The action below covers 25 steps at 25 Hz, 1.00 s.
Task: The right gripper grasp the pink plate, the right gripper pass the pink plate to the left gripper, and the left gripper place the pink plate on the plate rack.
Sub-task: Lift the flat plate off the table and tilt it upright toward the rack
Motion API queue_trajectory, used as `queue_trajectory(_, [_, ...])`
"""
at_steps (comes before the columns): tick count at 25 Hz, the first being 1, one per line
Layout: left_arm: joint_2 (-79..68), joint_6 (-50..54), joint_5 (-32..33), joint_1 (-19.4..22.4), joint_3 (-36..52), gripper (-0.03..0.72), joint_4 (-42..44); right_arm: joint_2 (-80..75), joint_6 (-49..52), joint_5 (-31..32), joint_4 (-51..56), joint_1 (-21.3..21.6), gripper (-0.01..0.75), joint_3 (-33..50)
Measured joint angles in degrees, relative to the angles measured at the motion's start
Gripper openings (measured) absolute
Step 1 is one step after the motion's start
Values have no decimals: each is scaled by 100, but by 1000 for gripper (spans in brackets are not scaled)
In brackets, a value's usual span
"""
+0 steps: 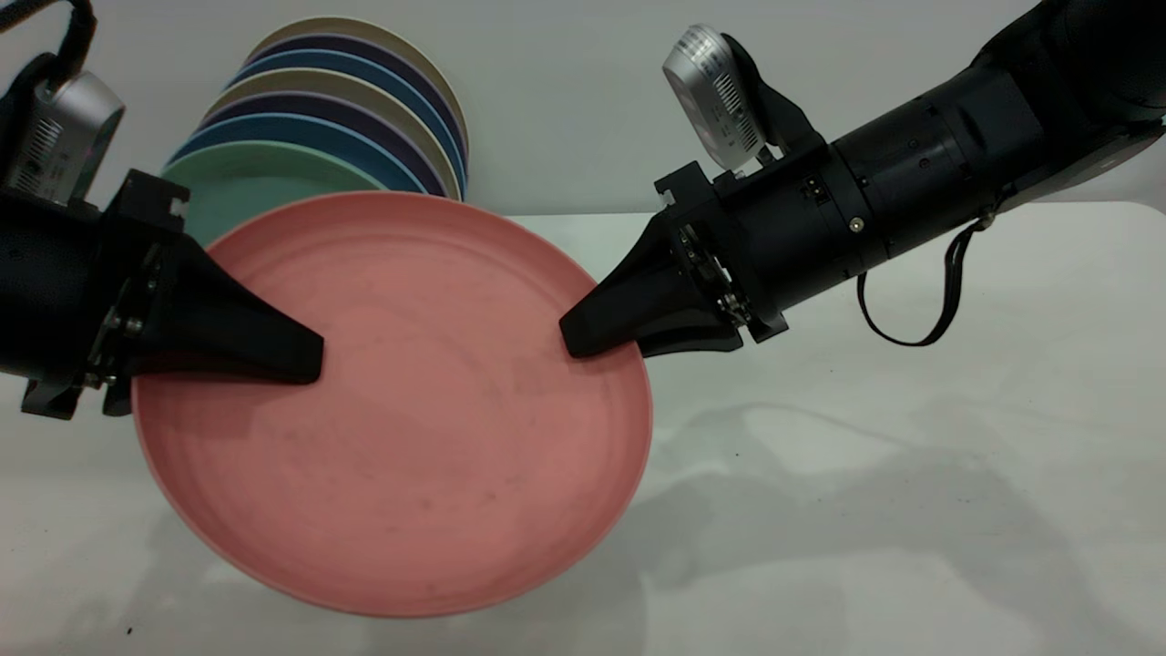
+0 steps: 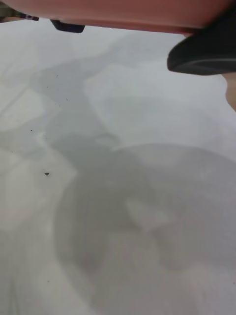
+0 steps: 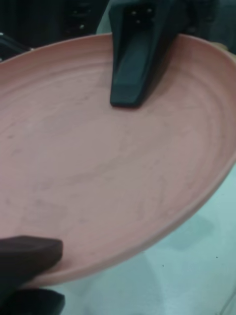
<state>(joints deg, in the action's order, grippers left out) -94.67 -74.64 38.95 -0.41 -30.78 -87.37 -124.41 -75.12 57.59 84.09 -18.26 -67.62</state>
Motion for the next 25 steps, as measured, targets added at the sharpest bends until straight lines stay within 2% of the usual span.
queue_trajectory(5, [0, -73, 12, 0, -7, 132, 0, 0, -30, 29, -88, 119, 350, 0])
queue_trajectory(8, [12, -121, -125, 0, -8, 132, 64, 0, -70, 155, -138, 332, 400, 0])
queue_trajectory(14, [391, -154, -972, 0, -130, 131, 840, 0, -76, 563, -433, 1137, 413, 0])
queue_trajectory(17, [637, -4, -1122, 0, -363, 131, 1249, 0, 183, 555, -745, 1459, 413, 0])
queue_trajectory(22, [883, 1077, -1099, 0, -1037, 131, 2383, 91, 1289, -203, -2201, 1728, 413, 0])
queue_trajectory(25, [913, 2084, -889, 0, -1499, 131, 3734, 307, 2271, -633, -3389, 1739, 413, 0])
